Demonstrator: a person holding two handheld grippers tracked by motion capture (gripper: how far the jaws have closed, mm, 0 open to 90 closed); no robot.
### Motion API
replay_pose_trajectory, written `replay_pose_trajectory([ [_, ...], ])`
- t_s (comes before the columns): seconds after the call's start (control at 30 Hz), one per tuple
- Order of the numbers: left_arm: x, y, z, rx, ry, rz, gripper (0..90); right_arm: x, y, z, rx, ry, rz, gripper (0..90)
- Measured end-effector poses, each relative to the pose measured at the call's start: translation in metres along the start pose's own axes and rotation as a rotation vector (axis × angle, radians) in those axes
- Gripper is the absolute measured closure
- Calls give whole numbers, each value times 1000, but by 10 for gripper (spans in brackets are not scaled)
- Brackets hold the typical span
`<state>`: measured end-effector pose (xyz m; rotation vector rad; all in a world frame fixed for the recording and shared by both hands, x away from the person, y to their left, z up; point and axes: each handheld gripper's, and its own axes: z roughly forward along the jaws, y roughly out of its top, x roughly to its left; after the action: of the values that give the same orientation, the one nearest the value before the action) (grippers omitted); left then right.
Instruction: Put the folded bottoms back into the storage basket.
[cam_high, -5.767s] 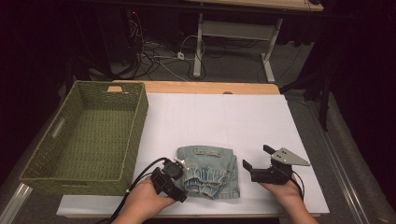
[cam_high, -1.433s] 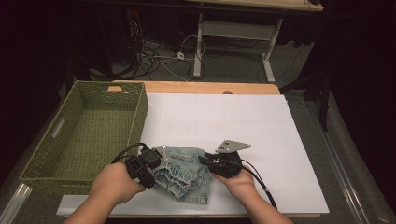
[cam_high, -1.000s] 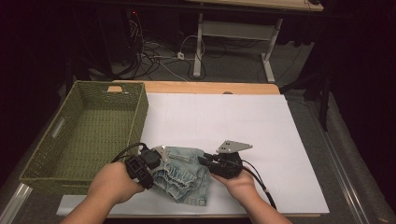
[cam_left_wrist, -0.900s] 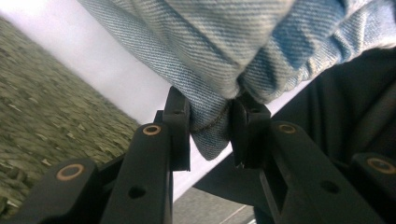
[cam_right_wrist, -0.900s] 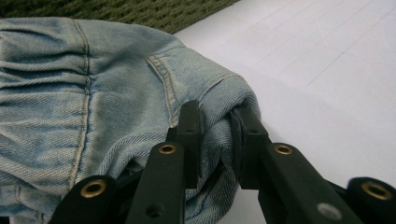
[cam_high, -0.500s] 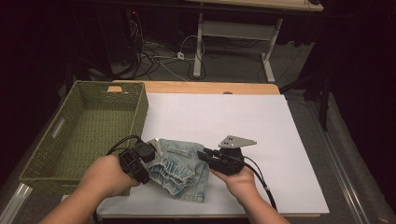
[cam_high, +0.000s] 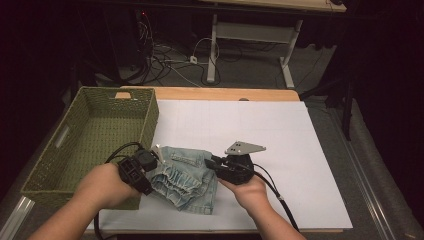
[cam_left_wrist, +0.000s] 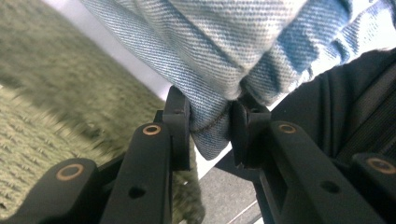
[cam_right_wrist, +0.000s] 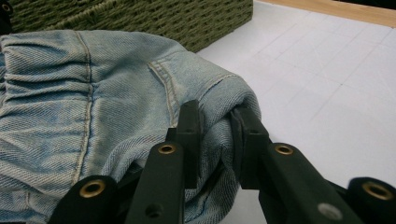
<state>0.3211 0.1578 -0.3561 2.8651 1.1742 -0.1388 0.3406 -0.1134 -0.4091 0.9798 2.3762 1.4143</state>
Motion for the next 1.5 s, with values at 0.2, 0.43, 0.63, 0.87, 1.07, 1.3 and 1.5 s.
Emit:
replay_pose_trajectory([
  [0.2, 1, -3, -6, 27, 21, -9, 694, 7, 7, 3, -15, 5, -22, 763],
  [0.43, -1, -11, -18, 10, -12, -28, 694, 10, 14, 0, -22, 27, -30, 762],
  [0.63, -5, -10, -27, 17, -15, -23, 694, 12, 20, -7, -26, 29, -39, 762],
  [0.87, -6, -2, -43, 24, -8, -13, 694, 11, 32, -17, -44, 14, -54, 762],
  [1.07, -3, 3, -54, 19, -5, -19, 694, 7, 42, -21, -54, 5, -57, 762],
  [1.3, 2, 2, -71, 9, -3, -19, 694, 7, 55, -25, -67, 8, -60, 761],
  [1.5, 9, -6, -84, 3, 7, -25, 694, 14, 69, -25, -78, 12, -74, 760],
])
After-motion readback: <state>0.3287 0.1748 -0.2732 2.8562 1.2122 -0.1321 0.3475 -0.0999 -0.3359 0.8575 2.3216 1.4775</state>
